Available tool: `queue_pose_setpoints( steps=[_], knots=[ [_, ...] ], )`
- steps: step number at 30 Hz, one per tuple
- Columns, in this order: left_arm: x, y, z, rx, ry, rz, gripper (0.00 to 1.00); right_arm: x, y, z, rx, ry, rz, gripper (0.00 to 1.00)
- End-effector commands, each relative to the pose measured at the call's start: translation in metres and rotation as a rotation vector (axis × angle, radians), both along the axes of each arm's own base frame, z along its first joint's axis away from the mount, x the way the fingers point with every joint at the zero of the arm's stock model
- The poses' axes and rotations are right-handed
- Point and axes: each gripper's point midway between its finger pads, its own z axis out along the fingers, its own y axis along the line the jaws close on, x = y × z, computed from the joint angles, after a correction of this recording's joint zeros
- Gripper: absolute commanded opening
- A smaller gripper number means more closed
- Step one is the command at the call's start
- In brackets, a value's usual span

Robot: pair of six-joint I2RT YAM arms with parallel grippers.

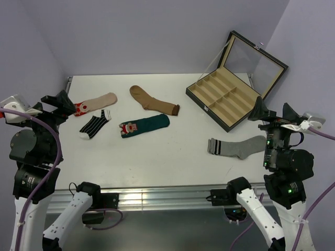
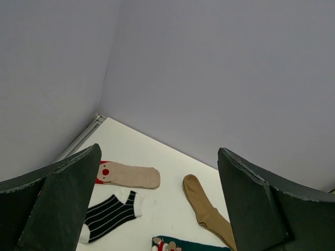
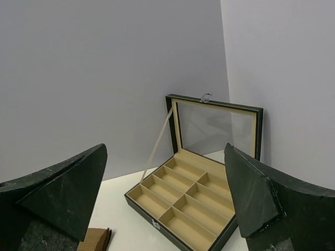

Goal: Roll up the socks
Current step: Adjust the sock at the center of the board.

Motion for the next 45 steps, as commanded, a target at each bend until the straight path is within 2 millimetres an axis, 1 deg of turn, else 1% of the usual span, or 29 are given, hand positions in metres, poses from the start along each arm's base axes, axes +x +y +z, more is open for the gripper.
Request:
queue_pose_setpoints(
  steps=[1,6,11,14,15,17,18,19,20,21,23,24,26,27,29,30,32,33,34,35,36,37,38,39,40,41,42,44,45],
  knots=[
    [-0.006,0.003,0.007,-0.013,-0.026,0.010,1.00,-0.001,-0.001,0.003,0.015,-0.009,0.000,1.00],
    [0.003,-0.001,-0.004,-0.010,0.009,-0.001,0.99,0.012,0.004,-0.011,0.080,0.054,0.012,1.00],
    [0.021,-0.017,-0.025,-0.025,0.070,-0.065,0.99,0.042,0.029,-0.027,0.144,0.173,0.097,1.00],
    [0.038,-0.037,-0.044,-0.025,0.135,-0.148,1.00,0.064,0.068,-0.044,0.106,0.276,0.264,1.00],
    [0.047,-0.043,-0.054,-0.019,0.176,-0.171,0.99,0.074,0.088,-0.057,0.087,0.328,0.350,1.00],
    [0.054,-0.052,-0.068,-0.031,0.232,-0.204,0.99,0.084,0.109,-0.072,0.070,0.387,0.438,1.00],
    [0.061,-0.056,-0.078,-0.032,0.267,-0.216,0.99,0.095,0.124,-0.084,0.050,0.433,0.496,1.00],
    [0.064,-0.060,-0.084,-0.034,0.281,-0.228,1.00,0.097,0.137,-0.089,0.061,0.458,0.562,1.00],
    [0.068,-0.065,-0.089,-0.031,0.292,-0.254,0.99,0.101,0.146,-0.093,0.071,0.479,0.599,1.00],
    [0.073,-0.069,-0.103,-0.029,0.326,-0.266,0.99,0.113,0.155,-0.106,0.076,0.522,0.622,1.00],
    [0.078,-0.073,-0.114,-0.032,0.349,-0.279,0.99,0.123,0.170,-0.118,0.077,0.566,0.659,1.00],
    [0.082,-0.075,-0.124,-0.031,0.370,-0.281,1.00,0.135,0.178,-0.136,0.064,0.620,0.657,1.00],
    [0.087,-0.076,-0.135,-0.026,0.390,-0.278,1.00,0.141,0.202,-0.148,0.018,0.665,0.691,1.00],
    [0.090,-0.076,-0.144,-0.027,0.408,-0.276,0.99,0.150,0.215,-0.166,0.005,0.716,0.701,1.00],
    [0.093,-0.076,-0.151,-0.025,0.417,-0.268,0.99,0.156,0.238,-0.176,-0.001,0.745,0.740,1.00],
    [0.095,-0.072,-0.161,-0.025,0.436,-0.245,0.99,0.166,0.252,-0.195,-0.007,0.791,0.758,1.00],
    [0.097,-0.068,-0.168,-0.030,0.441,-0.212,1.00,0.172,0.275,-0.199,-0.019,0.803,0.790,1.00],
    [0.097,-0.065,-0.178,-0.028,0.459,-0.197,0.99,0.183,0.286,-0.218,-0.029,0.839,0.783,1.00],
    [0.099,-0.061,-0.180,-0.029,0.454,-0.171,1.00,0.188,0.296,-0.219,-0.023,0.840,0.790,1.00],
    [0.099,-0.060,-0.189,-0.027,0.468,-0.160,1.00,0.194,0.312,-0.238,-0.030,0.875,0.810,1.00],
    [0.099,-0.058,-0.193,-0.029,0.469,-0.149,0.99,0.197,0.321,-0.244,-0.031,0.886,0.821,1.00],
    [0.099,-0.056,-0.195,-0.029,0.464,-0.137,1.00,0.203,0.330,-0.241,-0.023,0.879,0.831,1.00],
    [0.099,-0.055,-0.204,-0.027,0.478,-0.131,0.99,0.206,0.338,-0.247,-0.026,0.890,0.838,1.00],
    [0.098,-0.054,-0.208,-0.026,0.482,-0.125,0.99,0.207,0.352,-0.268,-0.040,0.928,0.849,1.00],
    [0.098,-0.051,-0.211,-0.025,0.485,-0.109,0.99,0.212,0.362,-0.266,-0.037,0.920,0.857,1.00],
    [0.098,-0.050,-0.218,-0.023,0.495,-0.100,0.99,0.213,0.369,-0.272,-0.038,0.932,0.863,1.00],
    [0.098,-0.049,-0.222,-0.022,0.500,-0.094,0.99,0.212,0.380,-0.291,-0.049,0.973,0.871,1.00],
    [0.097,-0.045,-0.232,-0.018,0.510,-0.073,0.99,0.217,0.392,-0.295,-0.040,0.970,0.877,1.00],
    [0.097,-0.046,-0.234,-0.012,0.522,-0.075,0.99,0.218,0.401,-0.306,-0.046,0.978,0.887,1.00]
  ],
)
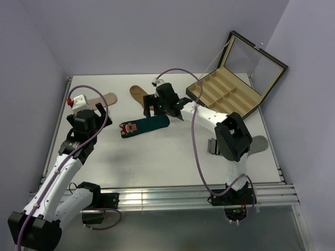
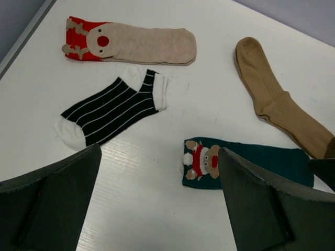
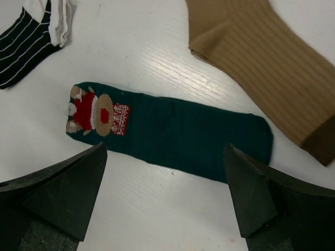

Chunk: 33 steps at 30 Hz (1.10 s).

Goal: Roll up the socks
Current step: Adjust the sock at the center of the board.

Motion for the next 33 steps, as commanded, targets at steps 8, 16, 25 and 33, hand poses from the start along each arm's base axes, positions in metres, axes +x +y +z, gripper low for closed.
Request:
queue_pose_setpoints(
  steps=[8,16,25,33],
  knots=[
    [0.008,0.006,-0.003,0.017,0.006,0.048,1.00,-0.008,0.059,-0.056,0.023,0.052,0.123,1.00],
    [0.009,0.003,-0.007,0.012,0.021,0.034,0.99,-0.041,0.034,-0.102,-0.105,0.130,0.215,1.00],
    [0.010,0.001,-0.006,0.005,0.017,0.025,0.99,-0.065,-0.024,-0.116,-0.271,0.243,0.282,1.00],
    [0.009,-0.001,-0.004,-0.004,0.008,0.014,0.99,-0.050,-0.107,-0.101,-0.390,0.239,0.123,1.00]
  ],
)
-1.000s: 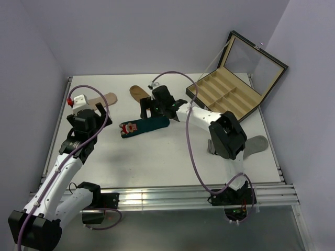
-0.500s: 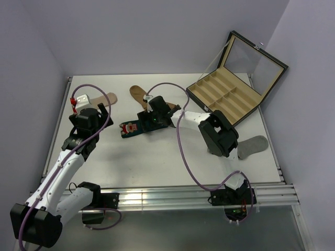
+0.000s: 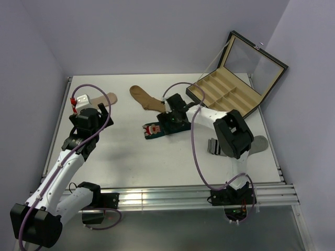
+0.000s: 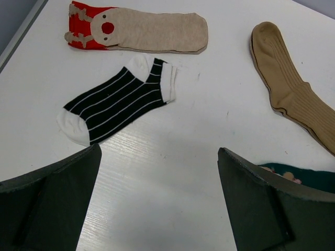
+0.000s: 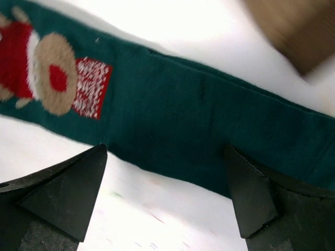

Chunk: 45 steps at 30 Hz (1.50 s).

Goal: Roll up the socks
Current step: Adjust the sock at the center of the board.

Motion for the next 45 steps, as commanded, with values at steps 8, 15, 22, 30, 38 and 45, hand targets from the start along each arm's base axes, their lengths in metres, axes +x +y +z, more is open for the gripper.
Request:
queue_pose_setpoints(
  steps=[8,15,22,30,38,45],
  knots=[
    [0.006,-0.003,0.019,-0.033,-0.061,0.002,0.99,0.028,-0.010,0.101,0.148,-0.232,-0.256,0.91],
    [0.005,-0.003,0.018,-0.036,-0.060,0.002,0.99,0.055,0.025,0.102,0.145,-0.261,-0.299,0.62],
    [0.005,-0.003,0.019,-0.033,-0.060,0.001,0.99,0.041,0.074,0.069,0.066,-0.249,-0.175,0.58],
    [0.005,-0.003,0.020,-0.035,-0.063,-0.003,1.00,-0.004,0.097,0.034,-0.017,-0.202,0.021,0.53],
    [0.003,-0.004,0.021,-0.041,-0.066,-0.007,0.99,-0.065,0.078,0.002,-0.092,-0.042,0.204,0.54],
    [0.003,-0.005,0.021,-0.044,-0.067,-0.011,1.00,-0.100,0.052,0.007,-0.115,0.042,0.265,0.56]
  ],
)
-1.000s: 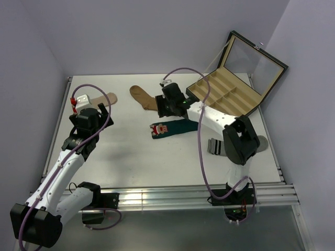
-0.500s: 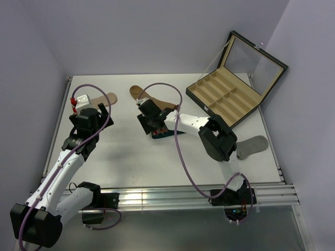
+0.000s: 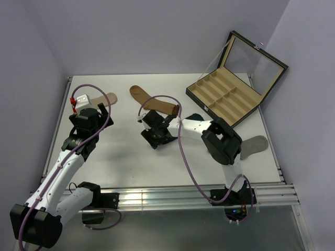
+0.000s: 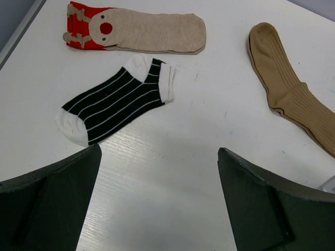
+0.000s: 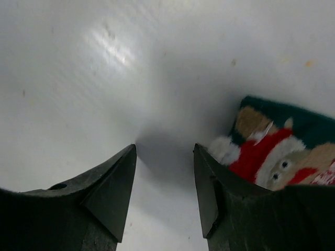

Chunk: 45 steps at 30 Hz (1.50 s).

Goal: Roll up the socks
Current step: Adjust the sock at the center of the board.

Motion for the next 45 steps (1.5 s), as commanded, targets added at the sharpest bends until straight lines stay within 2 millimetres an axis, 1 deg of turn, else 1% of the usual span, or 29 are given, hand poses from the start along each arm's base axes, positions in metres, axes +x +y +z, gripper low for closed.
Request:
queue_pose_setpoints(
  steps=[1,2,3,5,6,8,9,10,11,12,13,14,16,17,18,19,20,21,23,25,27,32,35,37,38,39,41,42,45],
  knots=[
    [0.003,-0.004,0.021,-0.038,-0.063,-0.006,1.00,-0.029,-0.016,0.018,0.001,0.067,0.060,0.56],
    [0.003,-0.004,0.020,-0.040,-0.063,-0.007,0.99,-0.032,-0.015,0.023,0.017,0.068,0.066,0.55],
    [0.004,-0.005,0.020,-0.040,-0.062,-0.010,0.99,-0.032,-0.013,0.038,0.054,0.043,0.067,0.56],
    [0.004,-0.006,0.021,-0.043,-0.064,-0.014,1.00,-0.031,-0.013,0.052,0.092,0.013,0.060,0.56],
    [0.004,-0.006,0.020,-0.042,-0.061,-0.014,0.99,-0.026,-0.013,0.066,0.112,-0.028,0.047,0.56],
    [0.004,-0.005,0.019,-0.041,-0.057,-0.012,0.99,-0.011,-0.013,0.082,0.128,-0.100,-0.003,0.57],
    [0.004,-0.005,0.019,-0.040,-0.058,-0.011,0.99,-0.004,-0.012,0.094,0.150,-0.132,-0.023,0.57],
    [0.004,-0.005,0.019,-0.040,-0.057,-0.011,0.99,0.007,-0.013,0.100,0.172,-0.158,-0.061,0.58],
    [0.004,-0.005,0.019,-0.040,-0.058,-0.011,1.00,0.014,-0.015,0.105,0.184,-0.174,-0.085,0.58],
    [0.004,-0.005,0.019,-0.041,-0.060,-0.009,0.99,0.020,-0.016,0.104,0.186,-0.173,-0.103,0.58],
    [0.004,-0.005,0.019,-0.040,-0.060,-0.010,0.99,0.032,-0.017,0.110,0.189,-0.196,-0.138,0.58],
    [0.004,-0.005,0.019,-0.041,-0.059,-0.009,0.99,0.044,-0.024,0.101,0.173,-0.188,-0.174,0.58],
    [0.004,-0.005,0.019,-0.040,-0.060,-0.010,0.99,0.057,-0.022,0.102,0.184,-0.186,-0.186,0.58],
    [0.004,-0.004,0.019,-0.039,-0.057,-0.008,1.00,0.064,-0.024,0.091,0.170,-0.172,-0.197,0.58],
    [0.004,-0.005,0.020,-0.040,-0.062,-0.010,1.00,0.070,-0.022,0.091,0.174,-0.176,-0.199,0.58],
    [0.004,-0.005,0.020,-0.041,-0.062,-0.010,1.00,0.070,-0.017,0.088,0.182,-0.159,-0.169,0.58],
    [0.004,-0.004,0.019,-0.038,-0.059,-0.009,1.00,0.070,-0.015,0.074,0.163,-0.135,-0.154,0.58],
    [0.003,-0.004,0.020,-0.038,-0.061,-0.009,0.99,0.072,-0.011,0.073,0.165,-0.128,-0.144,0.58],
    [0.003,-0.004,0.019,-0.039,-0.060,-0.007,1.00,0.066,-0.006,0.056,0.160,-0.078,-0.117,0.57],
    [0.003,-0.004,0.020,-0.037,-0.063,-0.008,0.99,0.061,-0.004,0.045,0.158,-0.051,-0.105,0.57],
    [0.003,-0.004,0.020,-0.040,-0.064,-0.010,1.00,0.049,-0.001,0.030,0.145,-0.011,-0.079,0.57],
    [0.003,-0.005,0.021,-0.040,-0.066,-0.016,1.00,0.019,0.008,0.010,0.121,0.070,0.007,0.57],
    [0.003,-0.005,0.020,-0.040,-0.063,-0.015,0.99,0.001,0.016,0.005,0.100,0.099,0.082,0.57],
    [0.003,-0.005,0.021,-0.040,-0.065,-0.016,0.99,-0.008,0.021,0.007,0.085,0.125,0.118,0.57],
    [0.003,-0.005,0.021,-0.040,-0.066,-0.016,1.00,-0.015,0.024,0.004,0.070,0.129,0.164,0.57],
    [0.002,-0.005,0.021,-0.040,-0.064,-0.017,0.99,-0.018,0.029,0.007,0.074,0.129,0.195,0.57],
    [0.002,-0.005,0.023,-0.042,-0.070,-0.017,0.99,-0.029,0.032,0.007,0.062,0.137,0.230,0.57],
    [0.002,-0.005,0.023,-0.044,-0.072,-0.018,0.99,-0.030,0.033,0.009,0.061,0.129,0.236,0.57],
    [0.000,-0.006,0.028,-0.051,-0.089,-0.022,0.99,-0.028,0.038,0.024,0.084,0.093,0.225,0.57]
  ],
)
